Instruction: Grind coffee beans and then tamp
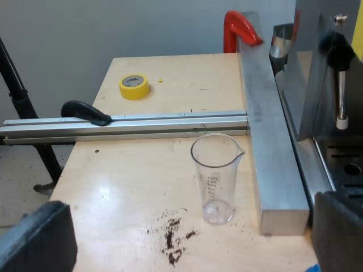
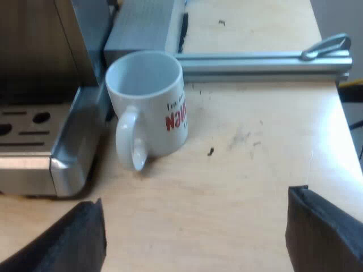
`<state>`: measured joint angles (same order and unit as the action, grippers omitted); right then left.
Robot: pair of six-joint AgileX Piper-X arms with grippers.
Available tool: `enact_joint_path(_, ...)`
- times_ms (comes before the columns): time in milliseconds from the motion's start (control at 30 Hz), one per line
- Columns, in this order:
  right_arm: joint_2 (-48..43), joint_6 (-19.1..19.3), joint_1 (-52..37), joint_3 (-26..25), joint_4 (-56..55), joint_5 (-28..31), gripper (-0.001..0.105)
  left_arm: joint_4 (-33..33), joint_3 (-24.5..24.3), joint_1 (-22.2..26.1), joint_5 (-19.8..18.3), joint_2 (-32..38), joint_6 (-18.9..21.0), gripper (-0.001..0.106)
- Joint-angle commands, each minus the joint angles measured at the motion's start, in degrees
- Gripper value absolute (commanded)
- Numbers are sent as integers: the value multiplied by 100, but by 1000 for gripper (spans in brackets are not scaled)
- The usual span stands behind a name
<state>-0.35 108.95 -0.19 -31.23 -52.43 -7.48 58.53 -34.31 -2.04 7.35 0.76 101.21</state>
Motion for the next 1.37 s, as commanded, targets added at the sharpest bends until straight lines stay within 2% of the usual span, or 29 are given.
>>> enact_joint_path(33, -249, 16, -22, 191, 0, -55, 67, 9, 285, 5, 102, 796, 10, 85)
enact_joint_path(233, -240, 16, -22, 464, 14, -55, 67, 73, 441, 5, 58, 796, 10, 85)
enact_joint_path(467, -240, 16, -22, 466, 24, -28, 67, 73, 441, 5, 60, 796, 10, 85)
enact_joint_path(633, -240, 16, -22, 466, 24, -30, 67, -16, 483, 5, -75, 796, 13, 85)
enact_joint_path(1367, -240, 16, -22, 466, 24, -30, 67, -53, 502, 5, -73, 806, 13, 85)
